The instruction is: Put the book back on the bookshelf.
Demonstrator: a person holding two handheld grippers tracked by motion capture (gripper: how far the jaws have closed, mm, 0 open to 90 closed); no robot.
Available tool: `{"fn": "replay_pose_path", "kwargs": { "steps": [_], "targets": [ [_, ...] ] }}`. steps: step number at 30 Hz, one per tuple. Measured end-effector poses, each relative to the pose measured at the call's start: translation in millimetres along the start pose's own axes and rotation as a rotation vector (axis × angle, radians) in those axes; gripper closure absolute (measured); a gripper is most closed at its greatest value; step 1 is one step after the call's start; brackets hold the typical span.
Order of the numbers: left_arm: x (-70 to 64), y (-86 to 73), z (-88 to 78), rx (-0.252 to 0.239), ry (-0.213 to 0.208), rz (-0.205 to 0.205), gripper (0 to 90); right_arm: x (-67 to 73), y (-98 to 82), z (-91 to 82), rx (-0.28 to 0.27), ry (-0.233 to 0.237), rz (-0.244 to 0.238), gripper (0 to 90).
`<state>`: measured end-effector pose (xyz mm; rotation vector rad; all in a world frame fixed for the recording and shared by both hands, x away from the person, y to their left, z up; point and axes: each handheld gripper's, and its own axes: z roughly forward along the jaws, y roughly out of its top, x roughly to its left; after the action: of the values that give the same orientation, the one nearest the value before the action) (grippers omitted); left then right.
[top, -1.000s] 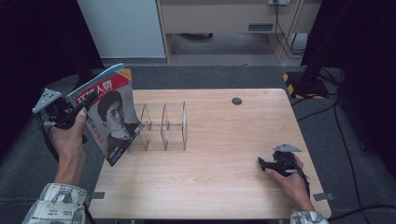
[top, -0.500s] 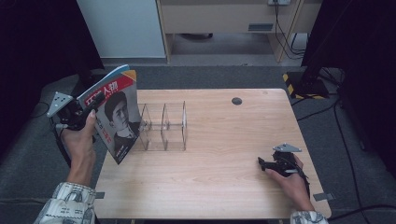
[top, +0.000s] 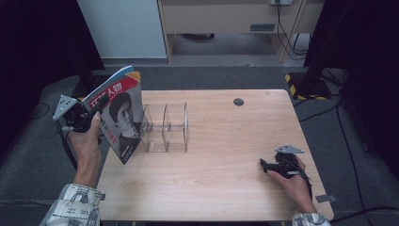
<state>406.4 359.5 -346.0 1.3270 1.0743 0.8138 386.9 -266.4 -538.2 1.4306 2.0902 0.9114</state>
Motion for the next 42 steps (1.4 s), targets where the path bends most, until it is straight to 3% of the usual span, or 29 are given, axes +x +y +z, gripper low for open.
{"fn": "replay_pose_path", "kwargs": {
  "steps": [17,34,42],
  "targets": [
    [-1.6,-13.7,6.2,-0.003,-0.016,-0.001,86.5,-0.1,0.0,0.0,0.000,0.000,0.000,15.9],
    [-7.2,-15.4,9.6,-0.010,-0.019,0.012,86.4,-0.2,-0.1,-0.2,0.001,0.005,-0.007,15.9],
    [-3.8,-23.7,8.1,-0.019,-0.017,-0.003,86.4,0.1,-0.1,-0.2,0.001,0.006,-0.006,15.9]
  ]
}}
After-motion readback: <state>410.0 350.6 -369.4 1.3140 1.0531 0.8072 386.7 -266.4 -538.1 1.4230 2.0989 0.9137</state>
